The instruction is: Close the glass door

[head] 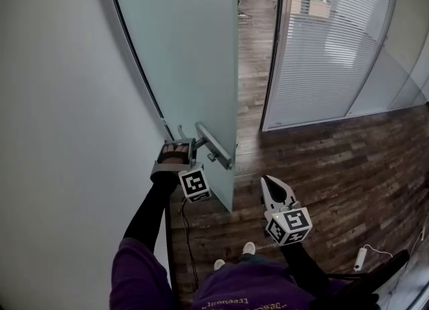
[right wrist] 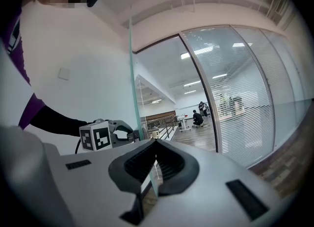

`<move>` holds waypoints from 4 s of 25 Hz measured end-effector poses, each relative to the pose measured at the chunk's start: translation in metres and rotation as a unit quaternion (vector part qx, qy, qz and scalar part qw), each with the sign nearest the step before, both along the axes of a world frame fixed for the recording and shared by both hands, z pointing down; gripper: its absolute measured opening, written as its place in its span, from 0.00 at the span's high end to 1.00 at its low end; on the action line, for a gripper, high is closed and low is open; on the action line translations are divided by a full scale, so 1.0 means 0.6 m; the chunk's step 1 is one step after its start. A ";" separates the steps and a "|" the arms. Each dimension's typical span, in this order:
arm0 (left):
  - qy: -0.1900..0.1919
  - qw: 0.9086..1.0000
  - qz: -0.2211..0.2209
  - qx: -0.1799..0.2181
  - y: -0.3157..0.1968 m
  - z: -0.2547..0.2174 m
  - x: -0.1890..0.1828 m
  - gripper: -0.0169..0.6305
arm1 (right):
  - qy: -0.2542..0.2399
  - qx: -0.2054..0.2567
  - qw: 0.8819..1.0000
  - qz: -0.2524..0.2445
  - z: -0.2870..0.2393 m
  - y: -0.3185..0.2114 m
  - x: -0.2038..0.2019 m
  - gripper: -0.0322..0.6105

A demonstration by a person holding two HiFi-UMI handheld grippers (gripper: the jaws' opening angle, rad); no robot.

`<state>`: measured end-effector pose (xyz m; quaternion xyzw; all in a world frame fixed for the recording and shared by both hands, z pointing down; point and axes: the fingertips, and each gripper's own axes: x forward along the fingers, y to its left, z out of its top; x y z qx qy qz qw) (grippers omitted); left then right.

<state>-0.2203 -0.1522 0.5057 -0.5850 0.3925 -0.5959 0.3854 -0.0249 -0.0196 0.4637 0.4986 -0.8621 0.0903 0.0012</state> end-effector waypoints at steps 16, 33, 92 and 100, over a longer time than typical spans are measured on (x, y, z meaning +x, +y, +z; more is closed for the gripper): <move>0.021 0.999 -0.026 -0.006 -0.073 -0.003 0.070 0.78 | -0.002 -0.002 1.000 -0.025 0.005 -0.064 0.059 0.96; 0.010 1.000 0.007 -0.019 -0.123 -0.005 0.152 0.78 | -0.012 -0.006 1.000 0.006 -0.002 -0.134 0.093 0.96; 0.078 0.993 0.064 -0.057 -0.373 0.008 0.350 0.78 | 0.000 -0.002 0.999 0.050 0.007 -0.473 0.218 0.96; 0.082 0.994 0.048 -0.054 -0.425 0.001 0.374 0.78 | 0.000 -0.002 1.000 0.031 0.003 -0.510 0.240 0.96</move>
